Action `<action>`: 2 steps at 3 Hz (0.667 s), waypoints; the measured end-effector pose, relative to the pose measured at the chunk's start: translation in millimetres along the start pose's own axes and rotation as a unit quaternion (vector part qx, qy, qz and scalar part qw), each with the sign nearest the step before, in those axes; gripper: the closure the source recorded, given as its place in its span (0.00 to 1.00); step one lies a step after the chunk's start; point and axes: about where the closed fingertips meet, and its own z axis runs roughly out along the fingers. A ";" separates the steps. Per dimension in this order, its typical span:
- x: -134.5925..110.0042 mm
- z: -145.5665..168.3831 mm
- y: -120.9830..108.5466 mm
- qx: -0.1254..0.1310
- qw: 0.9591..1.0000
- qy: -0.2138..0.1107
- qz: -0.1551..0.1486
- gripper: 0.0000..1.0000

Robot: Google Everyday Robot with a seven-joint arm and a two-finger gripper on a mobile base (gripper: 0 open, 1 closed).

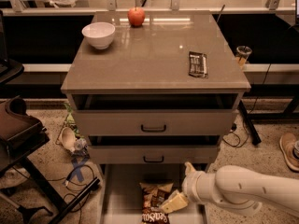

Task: Pick brown chip bag from bottom drawer and place on counter

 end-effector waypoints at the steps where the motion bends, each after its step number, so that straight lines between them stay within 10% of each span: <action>1: 35.6 55.5 5.2 -0.023 0.999 0.002 0.040 0.00; 2: 63.5 95.1 16.2 -0.038 0.997 -0.001 0.070 0.00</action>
Offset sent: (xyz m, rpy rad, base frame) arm -0.0141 0.0373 -0.1732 0.1357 0.1814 -0.0948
